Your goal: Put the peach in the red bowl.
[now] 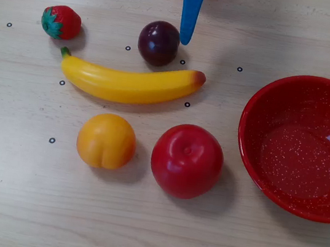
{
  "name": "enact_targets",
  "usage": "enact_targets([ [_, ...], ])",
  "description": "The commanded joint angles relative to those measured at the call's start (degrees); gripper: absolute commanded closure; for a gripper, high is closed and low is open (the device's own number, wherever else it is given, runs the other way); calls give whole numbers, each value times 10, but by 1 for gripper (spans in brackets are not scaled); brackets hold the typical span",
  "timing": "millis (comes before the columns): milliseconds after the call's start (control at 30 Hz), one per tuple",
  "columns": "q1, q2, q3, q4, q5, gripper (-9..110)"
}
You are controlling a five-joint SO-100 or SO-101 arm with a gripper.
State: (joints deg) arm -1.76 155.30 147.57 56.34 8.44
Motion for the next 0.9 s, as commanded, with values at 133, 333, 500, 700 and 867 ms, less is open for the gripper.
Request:
enact_targets([
  [133,-40,-122,-166,31,0,98],
  [333,-64,-232,-265,47,12,96],
  [500,-83,-314,-344,60,7,90],
  [700,-101,-438,-465,109,-11,85],
  [867,-115,-516,-531,105,-16,87],
])
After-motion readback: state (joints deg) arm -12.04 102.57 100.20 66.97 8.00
